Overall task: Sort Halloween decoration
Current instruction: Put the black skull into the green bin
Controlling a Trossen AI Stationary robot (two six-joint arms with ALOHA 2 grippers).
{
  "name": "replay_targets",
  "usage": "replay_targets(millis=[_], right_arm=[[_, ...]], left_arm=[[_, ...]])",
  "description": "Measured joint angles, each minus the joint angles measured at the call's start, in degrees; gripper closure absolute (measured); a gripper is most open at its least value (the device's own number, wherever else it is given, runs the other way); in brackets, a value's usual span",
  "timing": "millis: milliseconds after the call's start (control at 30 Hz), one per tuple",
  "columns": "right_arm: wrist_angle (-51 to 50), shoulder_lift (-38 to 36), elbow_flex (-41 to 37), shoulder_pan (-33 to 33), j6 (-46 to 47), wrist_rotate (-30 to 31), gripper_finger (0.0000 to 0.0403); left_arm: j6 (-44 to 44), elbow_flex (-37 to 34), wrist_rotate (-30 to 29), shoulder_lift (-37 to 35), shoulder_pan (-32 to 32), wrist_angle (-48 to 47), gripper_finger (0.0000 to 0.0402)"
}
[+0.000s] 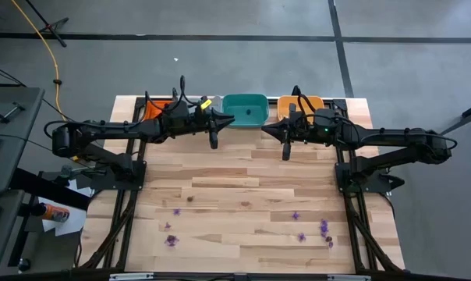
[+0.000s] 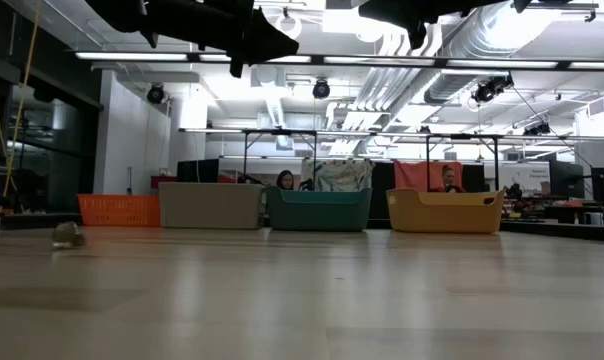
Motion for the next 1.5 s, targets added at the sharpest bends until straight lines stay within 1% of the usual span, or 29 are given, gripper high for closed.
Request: replay_targets(millis=[233,300,400,500,600,700,800,867,933,1033,1100,1267,1333,1500], right_arm=[[0.0,0.0,0.0,0.0,0.1,0.0,0.0402],[0.0,0.0,0.0,0.0,0.3,-0.1,0.0402],[0.0,0.0,0.0,0.0,0.4,-0.2,0.0402],[-0.4,0.0,0.0,0.0,0.4,-0.2,0.0402],[-1.3,0.0,0.0,0.0,0.4,-0.2,0.0402],[-3.0,0.0,0.0,0.0,0.4,-0.2,0.0402],[-4.5,0.0,0.0,0.0,0.4,-0.2,0.0402],[-5.2,0.0,0.0,0.0,0.4,-0.2,0.0402],[-5.7,0.0,0.0,0.0,0.4,-0.1,0.0402],[-6.1,0.0,0.0,0.0,0.1,-0.1,0.0402],[-6.2,0.0,0.0,0.0,0.0,0.1,0.0402],[-6.4,0.0,0.0,0.0,0.0,0.1,0.0402],[-6.5,0.0,0.0,0.0,0.0,0.1,0.0402],[-6.7,0.0,0.0,0.0,0.0,0.0,0.0402]], left_arm=[[-0.4,0.0,0.0,0.0,0.0,-2.2,0.0362],[-3.7,0.0,0.2,0.0,-0.1,-5.0,0.036],[-7.6,0.0,4.3,-1.3,-0.8,-15.0,0.0346],[-10.4,0.0,8.1,-3.1,-4.1,-29.5,0.0321],[-12.6,0.0,9.7,-4.7,-10.1,-42.8,0.0292],[-16.8,-0.7,9.8,-5.4,-18.3,-50.1,0.0266],[-23.5,-2.5,8.3,-5.6,-27.2,-51.2,0.0246],[-27.9,-3.5,5.7,-5.5,-33.0,-52.3,0.0235],[-30.6,-4.0,1.8,-5.0,-37.8,-53.1,0.0225],[-32.6,-5.0,-6.1,-4.2,-42.7,-54.2,0.0213],[-33.8,-5.8,-9.3,-3.4,-44.1,-53.9,0.0208],[-34.6,-7.3,-8.4,-0.7,-44.4,-54.1,0.0201],[-33.2,-7.6,-8.3,0.4,-44.4,-54.0,0.02],[-30.8,-7.7,-11.0,3.0,-44.2,-53.1,0.0199]])
